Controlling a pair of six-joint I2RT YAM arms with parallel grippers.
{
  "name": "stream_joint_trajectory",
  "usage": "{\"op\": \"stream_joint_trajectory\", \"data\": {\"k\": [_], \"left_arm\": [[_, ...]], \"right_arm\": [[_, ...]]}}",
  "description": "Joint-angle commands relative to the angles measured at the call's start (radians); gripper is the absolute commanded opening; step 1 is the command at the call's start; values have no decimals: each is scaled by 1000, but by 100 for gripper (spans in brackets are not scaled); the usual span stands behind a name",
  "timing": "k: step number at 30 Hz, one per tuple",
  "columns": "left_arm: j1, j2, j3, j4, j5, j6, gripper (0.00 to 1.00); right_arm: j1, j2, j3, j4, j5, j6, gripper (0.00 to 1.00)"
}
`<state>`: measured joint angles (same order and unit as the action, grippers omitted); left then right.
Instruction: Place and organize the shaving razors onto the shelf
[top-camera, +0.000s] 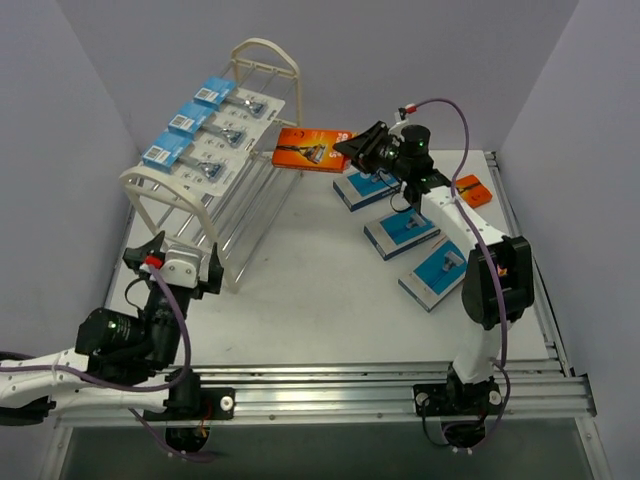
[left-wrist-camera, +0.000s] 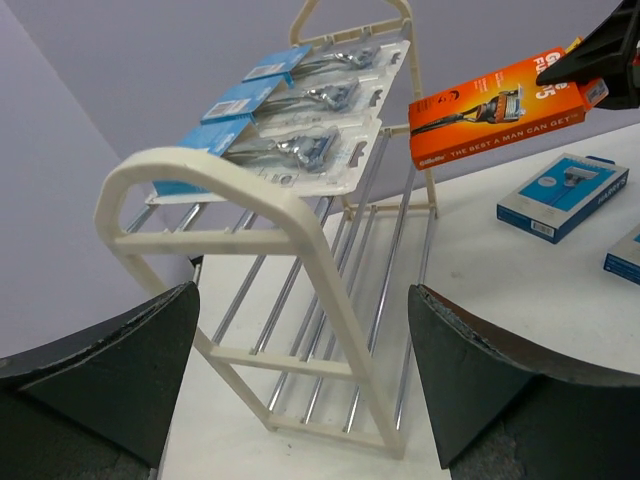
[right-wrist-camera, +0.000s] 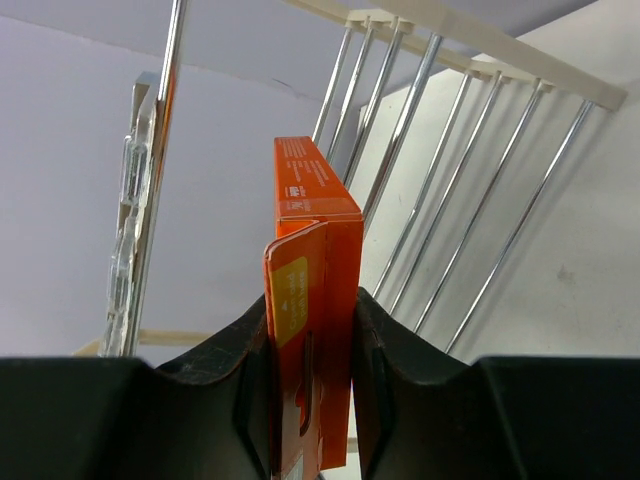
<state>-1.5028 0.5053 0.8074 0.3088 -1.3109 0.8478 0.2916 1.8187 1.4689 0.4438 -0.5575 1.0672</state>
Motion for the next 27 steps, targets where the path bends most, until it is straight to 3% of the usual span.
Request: {"op": "stream_joint_trajectory", "data": {"k": [1, 8, 14, 18, 22, 27], "left_arm": [[73, 126, 125, -259, 128, -202, 94], [363, 245, 275, -468, 419, -464, 94], [427, 288, 331, -476, 450, -499, 94], [532, 308, 377, -574, 504, -587, 94], [677, 315, 381, -632, 652, -676, 94], [716, 286, 349, -594, 628, -699, 94]], "right_arm": [[9, 46, 96, 117, -27, 45, 0], [44, 169, 237, 125, -27, 57, 0], [67, 257, 316, 161, -12, 91, 0], [87, 307, 370, 168, 10, 96, 0], [113, 373, 429, 187, 36, 106, 0], [145, 448, 498, 237, 80, 154, 0]]}}
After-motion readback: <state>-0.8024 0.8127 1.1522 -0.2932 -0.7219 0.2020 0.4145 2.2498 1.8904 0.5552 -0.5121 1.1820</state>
